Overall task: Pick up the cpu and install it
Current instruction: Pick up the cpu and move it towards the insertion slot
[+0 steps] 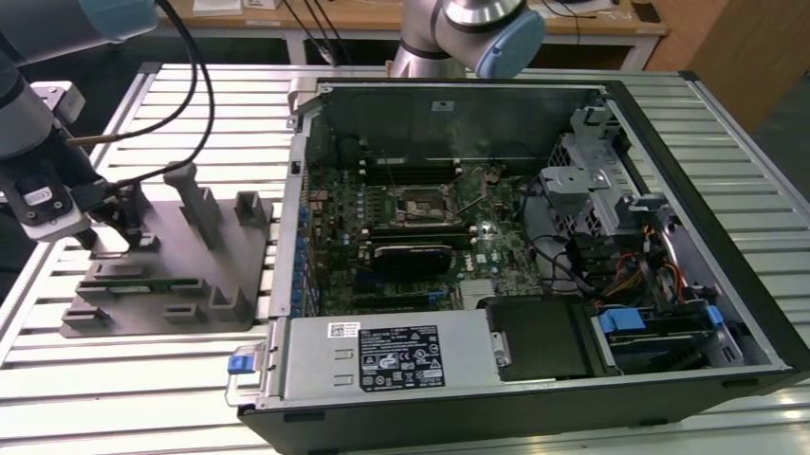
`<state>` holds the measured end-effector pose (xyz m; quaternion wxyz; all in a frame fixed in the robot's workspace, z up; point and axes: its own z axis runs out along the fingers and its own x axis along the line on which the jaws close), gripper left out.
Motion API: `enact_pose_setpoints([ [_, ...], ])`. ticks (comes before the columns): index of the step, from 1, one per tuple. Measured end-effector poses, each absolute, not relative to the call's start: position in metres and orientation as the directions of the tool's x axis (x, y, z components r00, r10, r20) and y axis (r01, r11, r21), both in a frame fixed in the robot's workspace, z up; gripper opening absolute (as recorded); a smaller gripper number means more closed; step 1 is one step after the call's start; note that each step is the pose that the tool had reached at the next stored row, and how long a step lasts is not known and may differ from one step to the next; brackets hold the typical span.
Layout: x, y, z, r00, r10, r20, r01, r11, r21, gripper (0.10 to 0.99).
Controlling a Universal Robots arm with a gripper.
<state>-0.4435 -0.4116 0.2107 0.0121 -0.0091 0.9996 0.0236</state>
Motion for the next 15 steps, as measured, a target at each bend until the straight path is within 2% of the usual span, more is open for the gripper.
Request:
enact_pose_setpoints([
  [15, -0.444, -0.412, 0.23, -1.0, -0.018, -0.026, -0.019, 0.999, 0.047, 0.541],
])
